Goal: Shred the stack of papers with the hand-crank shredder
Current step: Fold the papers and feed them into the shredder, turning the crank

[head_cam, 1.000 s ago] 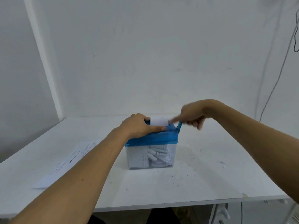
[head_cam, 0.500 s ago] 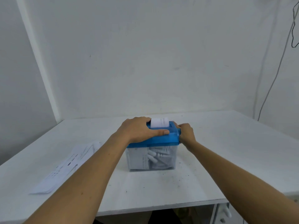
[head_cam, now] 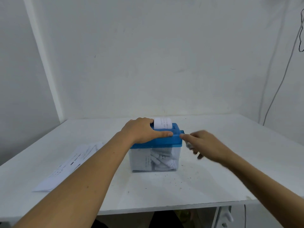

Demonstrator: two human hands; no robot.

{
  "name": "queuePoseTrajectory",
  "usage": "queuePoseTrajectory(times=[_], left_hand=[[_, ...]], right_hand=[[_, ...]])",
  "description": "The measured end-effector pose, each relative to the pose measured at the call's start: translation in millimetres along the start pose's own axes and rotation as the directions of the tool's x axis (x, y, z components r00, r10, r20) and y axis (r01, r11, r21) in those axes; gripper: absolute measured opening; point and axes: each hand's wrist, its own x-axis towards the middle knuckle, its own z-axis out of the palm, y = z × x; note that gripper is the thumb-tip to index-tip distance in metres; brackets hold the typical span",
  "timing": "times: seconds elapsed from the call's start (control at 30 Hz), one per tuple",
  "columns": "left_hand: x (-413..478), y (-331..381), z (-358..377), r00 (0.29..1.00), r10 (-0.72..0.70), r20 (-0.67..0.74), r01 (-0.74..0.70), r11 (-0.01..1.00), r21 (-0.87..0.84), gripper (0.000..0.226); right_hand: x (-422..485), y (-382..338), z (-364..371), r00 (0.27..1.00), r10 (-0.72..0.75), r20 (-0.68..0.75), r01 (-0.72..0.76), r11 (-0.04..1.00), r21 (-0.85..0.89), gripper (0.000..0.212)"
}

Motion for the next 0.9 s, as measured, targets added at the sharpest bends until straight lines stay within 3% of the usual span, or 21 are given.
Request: queuePoseTrajectory(times=[0.2,0.33,0.43,0.53,0.67,0.8,0.9], left_hand=[[1,0,0,1.0,0.017,-0.005,-0.017,1.0,0.006,0.09],[2,0,0,1.0,0.013,-0.001,-0.013,1.0,0.011,0.095],[2,-2,2,1.0,0.015,-0.003,-0.015,1.0,0.021,0.092],[2,-1,2,1.0,0.029,-0.004,-0.029,0.998,0.057,0.093],[-1,1,1,0.997,0.079,0.01,-0.08,0.99,0.115,0.09],[-4,3,2,0.998,0.063,0.012,-0.064,0.987,0.147,0.091],[-3,3,1,0.999,0.036,-0.003,-0.035,0.989,0.143,0.093]], right_hand=[[40,-26,-20,0.945,-0.166,-0.283,0.091,0.961,-0.26,0.055],[80,-29,-15,0.875,-0.2,-0.44,0.092,0.963,-0.253,0.044],[111,-25,-4,0.893,-0.18,-0.413,0.094,0.971,-0.219,0.032],[134,-6,19,0.947,-0.044,-0.32,0.02,0.997,-0.079,0.045],[125,19,47,0.963,0.126,-0.24,-0.086,0.981,0.172,0.052],[96,36,65,0.952,0.224,-0.211,-0.189,0.967,0.174,0.036],[73,37,67,0.952,0.269,-0.147,-0.233,0.946,0.228,0.035]])
